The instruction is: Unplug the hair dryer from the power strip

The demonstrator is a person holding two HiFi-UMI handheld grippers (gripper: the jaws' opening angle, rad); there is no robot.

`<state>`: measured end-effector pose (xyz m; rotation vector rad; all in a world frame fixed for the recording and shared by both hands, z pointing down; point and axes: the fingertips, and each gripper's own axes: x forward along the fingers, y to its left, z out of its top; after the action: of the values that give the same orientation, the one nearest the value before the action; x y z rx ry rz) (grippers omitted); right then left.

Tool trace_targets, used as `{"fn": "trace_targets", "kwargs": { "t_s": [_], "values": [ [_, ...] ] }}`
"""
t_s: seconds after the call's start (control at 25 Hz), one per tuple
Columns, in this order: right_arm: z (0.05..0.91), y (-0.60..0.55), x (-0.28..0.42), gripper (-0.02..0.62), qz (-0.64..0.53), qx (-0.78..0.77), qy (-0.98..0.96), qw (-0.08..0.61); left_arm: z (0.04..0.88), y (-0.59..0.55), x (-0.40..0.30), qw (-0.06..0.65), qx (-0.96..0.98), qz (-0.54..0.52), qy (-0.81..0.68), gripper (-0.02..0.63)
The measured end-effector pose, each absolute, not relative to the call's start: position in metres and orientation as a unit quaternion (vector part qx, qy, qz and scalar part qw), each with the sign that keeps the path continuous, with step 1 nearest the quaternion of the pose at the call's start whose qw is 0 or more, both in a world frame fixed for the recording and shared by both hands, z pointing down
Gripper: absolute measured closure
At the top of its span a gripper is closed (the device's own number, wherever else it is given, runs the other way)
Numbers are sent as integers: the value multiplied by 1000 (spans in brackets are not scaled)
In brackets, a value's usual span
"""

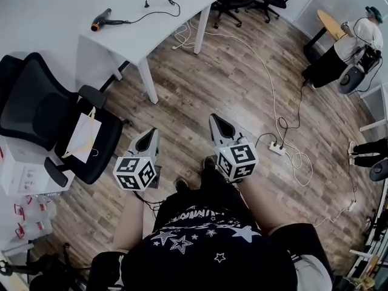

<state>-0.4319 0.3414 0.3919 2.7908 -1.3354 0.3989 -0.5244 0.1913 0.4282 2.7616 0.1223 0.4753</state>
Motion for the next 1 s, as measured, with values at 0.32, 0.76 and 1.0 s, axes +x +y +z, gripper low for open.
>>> {"fn": "trace_targets", "kwargs": {
  "t_s": [0.32, 0.76, 1.0],
  "values": [
    [412, 366, -384, 586, 135, 903, -408, -20, 441, 195, -494, 166, 967, 190, 33, 598],
    [409, 346, -257, 586, 135, 878, -458, -30, 431, 191, -390, 168, 969, 179, -18, 598],
    [413, 348, -199, 586, 141, 873, -464, -48, 424, 201, -333, 174, 969, 172, -26, 597]
  ]
}}
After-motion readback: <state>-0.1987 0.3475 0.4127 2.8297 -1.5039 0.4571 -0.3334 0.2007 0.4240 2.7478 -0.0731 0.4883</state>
